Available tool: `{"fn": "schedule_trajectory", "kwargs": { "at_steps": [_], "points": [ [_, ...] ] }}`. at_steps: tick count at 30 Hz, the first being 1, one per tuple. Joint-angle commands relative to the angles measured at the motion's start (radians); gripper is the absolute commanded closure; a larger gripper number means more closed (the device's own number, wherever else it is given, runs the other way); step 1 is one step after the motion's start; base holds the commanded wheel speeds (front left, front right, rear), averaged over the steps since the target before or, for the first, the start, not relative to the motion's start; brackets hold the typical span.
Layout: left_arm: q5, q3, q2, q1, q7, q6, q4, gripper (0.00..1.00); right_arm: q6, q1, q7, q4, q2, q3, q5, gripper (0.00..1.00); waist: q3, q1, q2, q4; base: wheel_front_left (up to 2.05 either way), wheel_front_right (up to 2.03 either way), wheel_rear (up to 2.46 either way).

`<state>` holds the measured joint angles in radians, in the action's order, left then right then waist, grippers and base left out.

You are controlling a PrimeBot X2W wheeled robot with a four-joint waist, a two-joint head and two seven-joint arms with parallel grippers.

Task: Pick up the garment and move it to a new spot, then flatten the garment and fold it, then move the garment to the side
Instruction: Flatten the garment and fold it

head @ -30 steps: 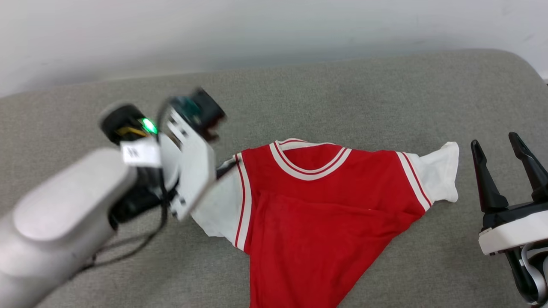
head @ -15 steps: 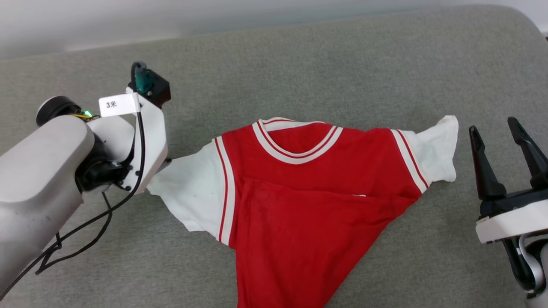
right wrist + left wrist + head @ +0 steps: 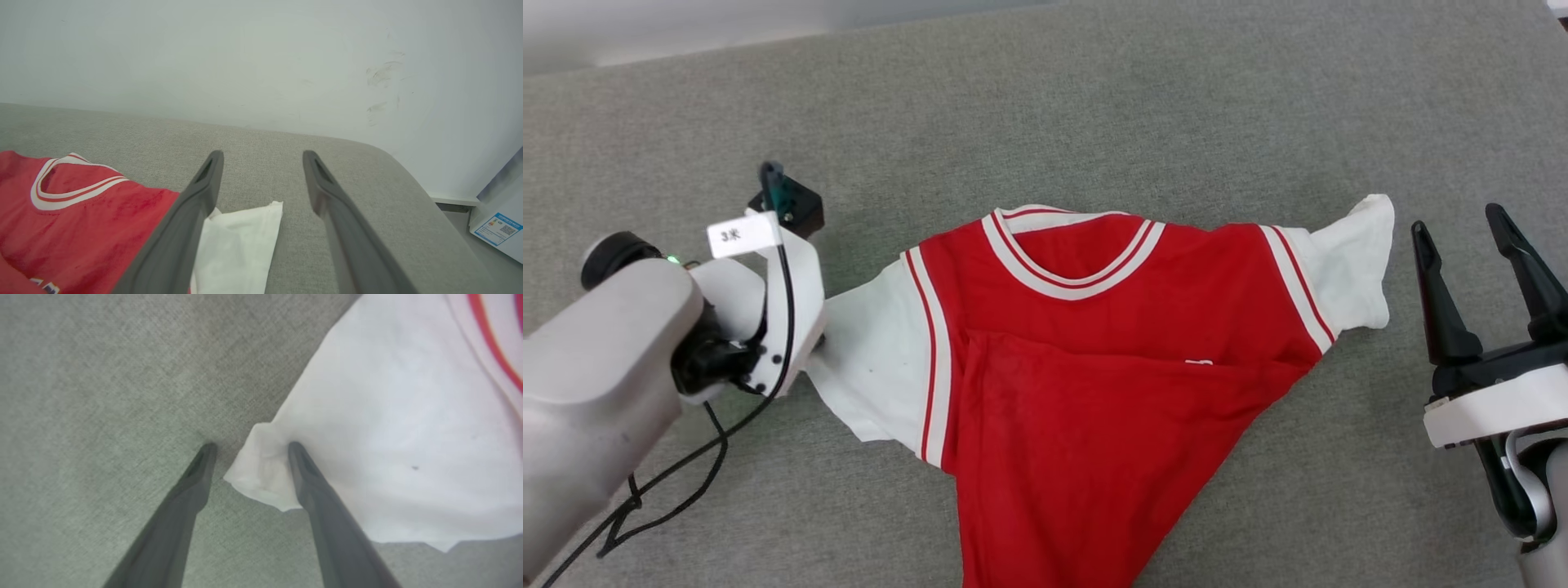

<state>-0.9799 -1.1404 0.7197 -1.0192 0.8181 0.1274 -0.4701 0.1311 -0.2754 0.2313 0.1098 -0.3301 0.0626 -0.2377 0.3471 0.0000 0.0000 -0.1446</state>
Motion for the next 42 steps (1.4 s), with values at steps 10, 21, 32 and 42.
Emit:
{"fn": "schedule_trajectory", "kwargs": {
  "at_steps": [10, 21, 32, 42],
  "points": [
    [-0.018, -0.060, 0.015, 0.028, -0.151, 0.002, 0.059, 1.00, -0.001, -0.018, -0.031, 0.007, -0.075, -0.036, 0.014, 0.00, -0.116, 0.0000, 0.0000, 0.065, 0.00, 0.00, 0.00],
    [-0.031, -0.049, 0.118, 0.010, -0.229, 0.000, 0.242, 1.00, -0.001, -0.236, -0.528, -0.007, -0.401, 0.228, -0.226, 0.00, -0.123, 0.0000, 0.0000, 0.126, 0.00, 0.00, 0.00],
    [0.011, -0.026, 0.144, -0.045, -0.237, -0.031, 0.389, 1.00, -0.001, -0.478, -1.068, 0.148, -0.514, 0.429, -0.498, 0.00, -0.007, 0.0000, 0.0000, 0.175, 0.00, 0.00, 0.00],
    [0.050, -0.007, 0.133, -0.101, -0.251, -0.037, 0.430, 1.00, -0.001, -0.512, -1.064, 0.326, -0.408, 0.505, -0.503, 0.00, 0.111, 0.0000, 0.0000, 0.197, 0.00, 0.00, 0.00]
  ]
}}
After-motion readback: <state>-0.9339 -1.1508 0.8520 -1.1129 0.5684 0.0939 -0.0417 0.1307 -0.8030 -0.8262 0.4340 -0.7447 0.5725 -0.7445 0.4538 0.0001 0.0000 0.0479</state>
